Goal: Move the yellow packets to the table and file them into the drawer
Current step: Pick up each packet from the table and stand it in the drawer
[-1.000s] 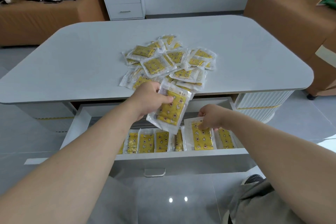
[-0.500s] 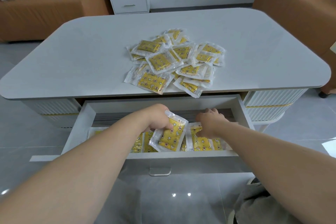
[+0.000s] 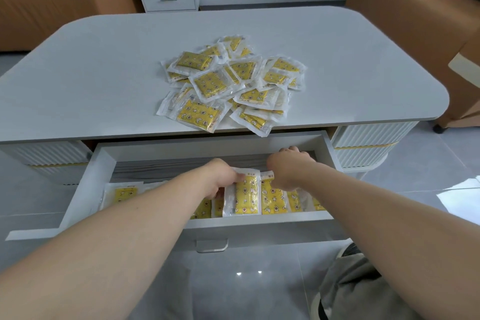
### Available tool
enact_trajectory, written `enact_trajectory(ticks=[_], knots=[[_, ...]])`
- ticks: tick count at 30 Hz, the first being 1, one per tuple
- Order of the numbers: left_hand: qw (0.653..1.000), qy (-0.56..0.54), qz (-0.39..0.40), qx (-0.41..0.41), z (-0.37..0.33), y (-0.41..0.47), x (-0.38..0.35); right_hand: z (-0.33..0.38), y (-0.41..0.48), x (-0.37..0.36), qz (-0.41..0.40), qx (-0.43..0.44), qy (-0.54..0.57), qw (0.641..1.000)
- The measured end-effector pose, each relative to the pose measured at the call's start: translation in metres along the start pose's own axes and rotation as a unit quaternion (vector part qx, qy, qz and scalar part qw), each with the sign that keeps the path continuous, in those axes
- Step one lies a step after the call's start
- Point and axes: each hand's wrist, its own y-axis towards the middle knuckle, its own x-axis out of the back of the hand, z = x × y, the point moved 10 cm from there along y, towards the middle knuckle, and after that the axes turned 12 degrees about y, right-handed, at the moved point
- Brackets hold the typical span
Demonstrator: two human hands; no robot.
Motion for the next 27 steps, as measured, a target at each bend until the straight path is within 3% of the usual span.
enact_trajectory(ticks=[2, 5, 7, 12, 17, 23, 27], knots=[[0.993, 0.106, -0.016, -0.046, -0.009, 0.002, 0.000, 0.000, -0.002, 0.000, 0.010, 0.002, 0.002, 1.000], [0.927, 0.338, -0.092, -0.136, -0.032, -0.010, 0.007, 0.000, -0.005, 0.000, 0.028, 0.002, -0.004, 1.000], [0.899, 0.394, -0.106, -0.161, -0.036, -0.010, 0.006, -0.001, -0.006, 0.001, 0.037, 0.003, -0.012, 0.999], [0.868, 0.451, -0.126, -0.164, -0.028, -0.008, -0.003, -0.003, -0.007, 0.011, 0.034, 0.014, -0.027, 0.999], [0.849, 0.466, -0.175, -0.178, -0.035, -0.019, 0.002, 0.006, -0.023, 0.039, 0.015, 0.036, 0.026, 0.999], [0.856, 0.461, -0.159, -0.169, -0.065, -0.053, 0.030, 0.016, -0.037, 0.078, -0.025, 0.043, 0.168, 0.985], [0.897, 0.376, -0.186, -0.137, -0.070, -0.072, 0.078, 0.006, -0.038, 0.084, -0.044, -0.032, 0.347, 0.936]])
